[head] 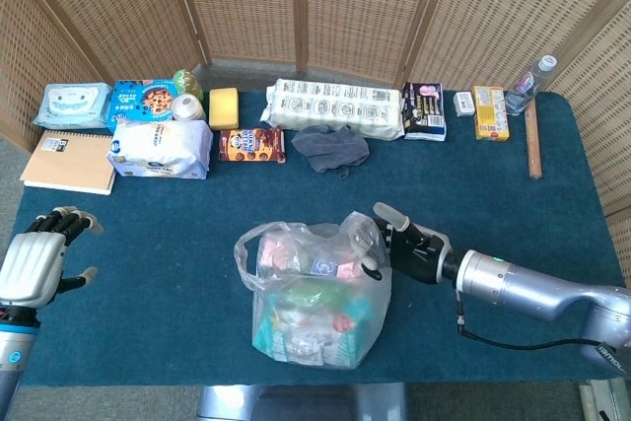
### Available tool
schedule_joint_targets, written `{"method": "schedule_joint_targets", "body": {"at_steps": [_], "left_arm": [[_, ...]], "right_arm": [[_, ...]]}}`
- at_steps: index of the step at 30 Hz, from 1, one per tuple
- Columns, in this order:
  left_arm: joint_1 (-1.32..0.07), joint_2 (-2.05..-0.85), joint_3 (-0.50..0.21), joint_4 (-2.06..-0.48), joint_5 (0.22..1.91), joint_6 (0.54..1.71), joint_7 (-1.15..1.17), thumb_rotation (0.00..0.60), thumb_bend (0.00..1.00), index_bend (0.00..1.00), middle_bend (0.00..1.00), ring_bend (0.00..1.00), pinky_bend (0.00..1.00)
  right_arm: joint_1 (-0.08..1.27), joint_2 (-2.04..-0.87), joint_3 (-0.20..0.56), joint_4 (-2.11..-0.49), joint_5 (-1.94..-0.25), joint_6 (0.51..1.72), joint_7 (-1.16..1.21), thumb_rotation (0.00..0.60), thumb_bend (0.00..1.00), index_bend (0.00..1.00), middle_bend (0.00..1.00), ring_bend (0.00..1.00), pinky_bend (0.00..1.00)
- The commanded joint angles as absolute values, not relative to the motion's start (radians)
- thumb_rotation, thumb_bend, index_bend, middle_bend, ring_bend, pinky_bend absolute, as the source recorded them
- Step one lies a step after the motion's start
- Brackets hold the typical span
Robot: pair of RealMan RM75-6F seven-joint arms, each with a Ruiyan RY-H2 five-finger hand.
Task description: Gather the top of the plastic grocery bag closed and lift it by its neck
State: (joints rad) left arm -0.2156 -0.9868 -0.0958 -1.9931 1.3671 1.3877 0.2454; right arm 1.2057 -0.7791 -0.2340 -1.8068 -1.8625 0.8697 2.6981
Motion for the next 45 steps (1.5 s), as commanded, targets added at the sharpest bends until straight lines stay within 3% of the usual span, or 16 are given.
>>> {"method": "schedule_joint_targets", "body": {"at_steps": [1,7,13,17,22,29,32,38,45], "left_arm": [[-0.215,-0.986,-0.095,-1.993,1.367,1.387,0.245,0.600,0.01,0.40,0.34,0.23,0.26],[-0.215,-0.984,-0.096,-1.993,1.367,1.390,0.243,0.600,0.01,0.40,0.34,0.23,0.26],[-0.214,-0.982,-0.095,-1.995,1.369,1.392,0.242,0.600,0.01,0.40,0.34,0.23,0.26],[-0.212,-0.980,-0.094,-1.993,1.367,1.395,0.239,0.600,0.01,0.40,0.34,0.23,0.26],[-0.210,-0.980,-0.093,-1.988,1.363,1.393,0.233,0.600,0.01,0.40,0.34,0.23,0.26],[-0.213,-0.984,-0.093,-1.980,1.358,1.385,0.226,0.600,0.01,0.40,0.34,0.23,0.26],[-0.214,-0.985,-0.093,-1.977,1.357,1.382,0.222,0.600,0.01,0.40,0.34,0.23,0.26],[-0.215,-0.989,-0.091,-1.974,1.356,1.378,0.216,0.600,0.01,0.40,0.34,0.23,0.26],[-0.214,-0.991,-0.091,-1.970,1.359,1.381,0.211,0.600,0.01,0.40,0.34,0.23,0.26]], "right_arm": [[1.218,-0.767,-0.239,-1.828,-1.827,0.825,2.671,0.300,0.13,0.51,0.64,0.70,0.72],[1.221,-0.764,-0.259,-1.834,-1.887,0.832,2.556,0.304,0.12,0.38,0.49,0.54,0.50],[1.232,-0.788,-0.287,-1.796,-1.948,0.906,2.616,0.303,0.10,0.34,0.41,0.45,0.46],[1.246,-0.803,-0.306,-1.769,-1.987,0.955,2.658,0.303,0.10,0.34,0.40,0.44,0.48],[1.266,-0.817,-0.336,-1.726,-2.036,1.038,2.741,0.306,0.10,0.34,0.46,0.58,0.61],[1.299,-0.812,-0.371,-1.697,-2.068,1.102,2.788,0.310,0.10,0.43,0.57,0.67,0.75],[1.317,-0.808,-0.388,-1.691,-2.066,1.103,2.809,0.315,0.11,0.46,0.63,0.78,0.82],[1.344,-0.795,-0.402,-1.733,-1.969,1.024,2.844,0.323,0.11,0.48,0.66,0.80,0.87],[1.349,-0.767,-0.366,-1.831,-1.731,0.822,2.752,0.412,0.13,0.39,0.68,0.88,0.90]]}}
